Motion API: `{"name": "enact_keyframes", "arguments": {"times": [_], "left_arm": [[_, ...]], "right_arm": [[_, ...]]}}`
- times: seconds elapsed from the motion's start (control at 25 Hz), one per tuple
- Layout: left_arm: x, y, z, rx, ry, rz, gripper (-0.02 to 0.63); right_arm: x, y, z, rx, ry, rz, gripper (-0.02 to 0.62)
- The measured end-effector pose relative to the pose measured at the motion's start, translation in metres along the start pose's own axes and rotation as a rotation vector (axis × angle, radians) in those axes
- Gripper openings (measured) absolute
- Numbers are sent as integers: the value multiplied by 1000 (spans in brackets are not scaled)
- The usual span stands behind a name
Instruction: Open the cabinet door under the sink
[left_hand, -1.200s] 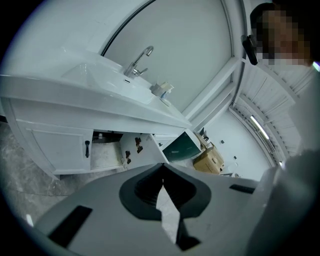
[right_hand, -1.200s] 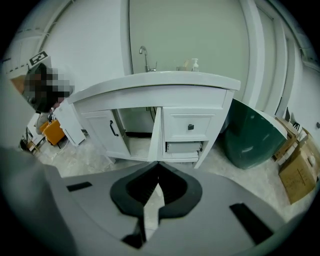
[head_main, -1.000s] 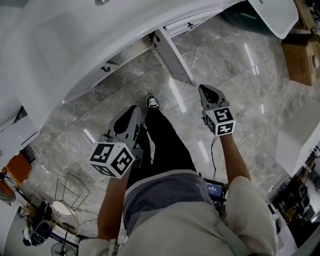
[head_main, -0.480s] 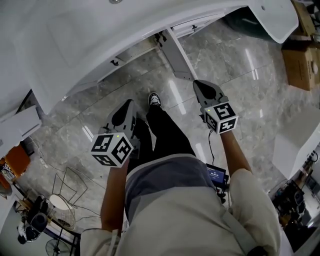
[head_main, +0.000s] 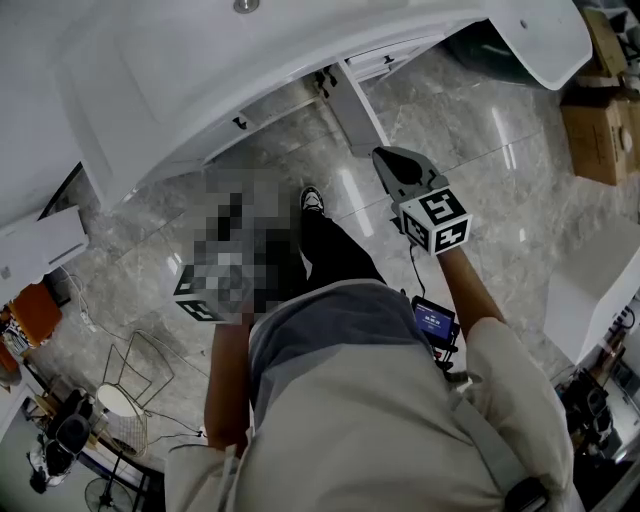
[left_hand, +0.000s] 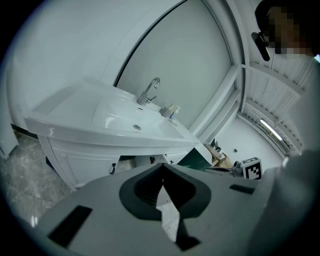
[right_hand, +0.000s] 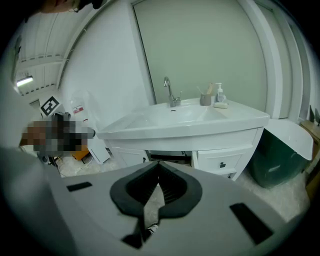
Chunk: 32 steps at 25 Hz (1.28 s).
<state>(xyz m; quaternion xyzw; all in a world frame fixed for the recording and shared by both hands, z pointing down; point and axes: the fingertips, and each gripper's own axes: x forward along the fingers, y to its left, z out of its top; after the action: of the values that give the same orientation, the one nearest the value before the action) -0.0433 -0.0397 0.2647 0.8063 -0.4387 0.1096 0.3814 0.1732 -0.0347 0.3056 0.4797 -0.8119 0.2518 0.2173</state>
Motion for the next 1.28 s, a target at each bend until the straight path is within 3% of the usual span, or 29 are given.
{"name": "enact_keyframes", "arguments": {"times": [0.72, 1.28], "left_arm": [[-62, -11, 31, 81, -139, 48, 0], [-99, -12, 61, 120, -267, 120, -1]], "right_arm": [[-53, 42, 77, -64, -103, 4, 12], [-74, 71, 113, -90, -180, 38, 12]]}}
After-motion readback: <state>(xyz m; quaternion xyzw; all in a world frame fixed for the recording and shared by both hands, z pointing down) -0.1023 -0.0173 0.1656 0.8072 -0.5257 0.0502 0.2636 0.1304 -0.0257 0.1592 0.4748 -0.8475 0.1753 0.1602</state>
